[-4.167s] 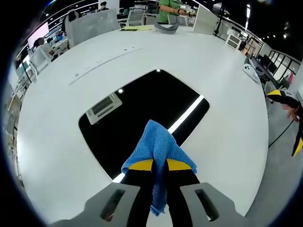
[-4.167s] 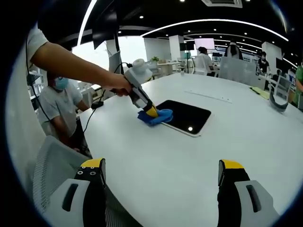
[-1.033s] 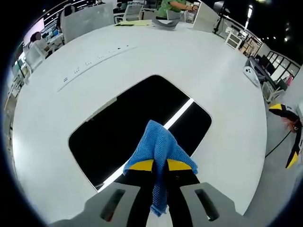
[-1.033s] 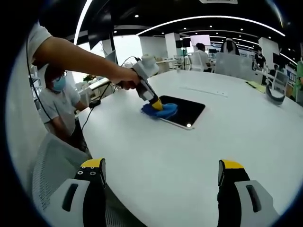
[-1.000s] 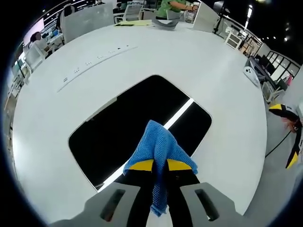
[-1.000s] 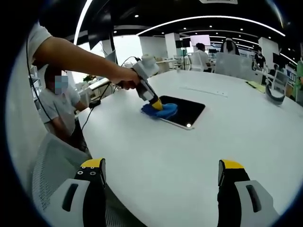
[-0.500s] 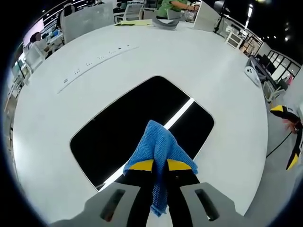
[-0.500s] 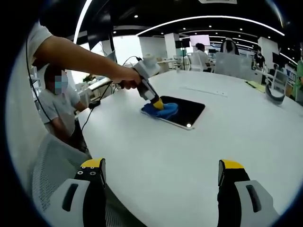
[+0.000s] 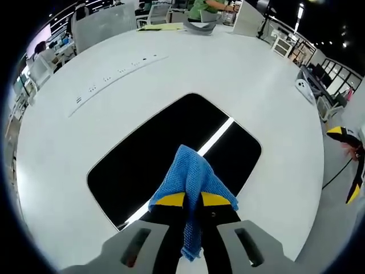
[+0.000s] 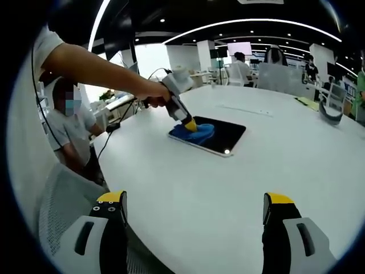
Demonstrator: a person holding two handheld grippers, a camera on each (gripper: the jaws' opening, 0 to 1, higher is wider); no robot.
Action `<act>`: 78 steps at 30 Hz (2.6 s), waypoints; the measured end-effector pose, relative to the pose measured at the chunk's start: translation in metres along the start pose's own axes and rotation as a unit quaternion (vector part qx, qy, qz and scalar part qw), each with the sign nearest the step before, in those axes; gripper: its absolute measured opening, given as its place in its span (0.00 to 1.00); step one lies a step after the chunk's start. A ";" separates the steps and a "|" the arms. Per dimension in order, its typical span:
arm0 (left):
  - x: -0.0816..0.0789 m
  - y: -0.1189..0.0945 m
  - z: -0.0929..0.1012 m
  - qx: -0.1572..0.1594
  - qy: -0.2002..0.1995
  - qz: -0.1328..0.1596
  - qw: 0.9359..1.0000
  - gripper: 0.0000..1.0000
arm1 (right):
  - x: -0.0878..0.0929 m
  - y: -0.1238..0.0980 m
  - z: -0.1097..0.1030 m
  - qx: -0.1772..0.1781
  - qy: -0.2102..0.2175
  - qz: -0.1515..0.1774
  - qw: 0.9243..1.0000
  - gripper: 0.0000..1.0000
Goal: Wipe the mirror surface with the cleaning cloth until all visible marks leave the cleaned area.
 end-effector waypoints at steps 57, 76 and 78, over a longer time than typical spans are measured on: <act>-0.024 0.010 -0.028 -0.008 0.001 0.007 1.000 0.07 | -0.003 0.010 0.014 0.005 0.007 -0.004 1.000 0.99; -0.031 0.013 -0.035 -0.009 0.004 0.008 1.000 0.07 | -0.005 0.014 0.020 0.005 0.007 -0.006 1.000 0.99; -0.032 0.013 -0.036 -0.009 0.004 0.008 1.000 0.07 | -0.005 0.015 0.021 0.005 0.007 -0.006 1.000 0.99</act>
Point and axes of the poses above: the point that each gripper's makers call its tool centre point, and the gripper's own axes: y roughly forward along the fingers, z roughly to its right, x roughly out of its underside, the point moved 3 cm from there along -y, roughly backward along the fingers, and after that the axes turned 6 degrees about -x, right-handed, at the moved point
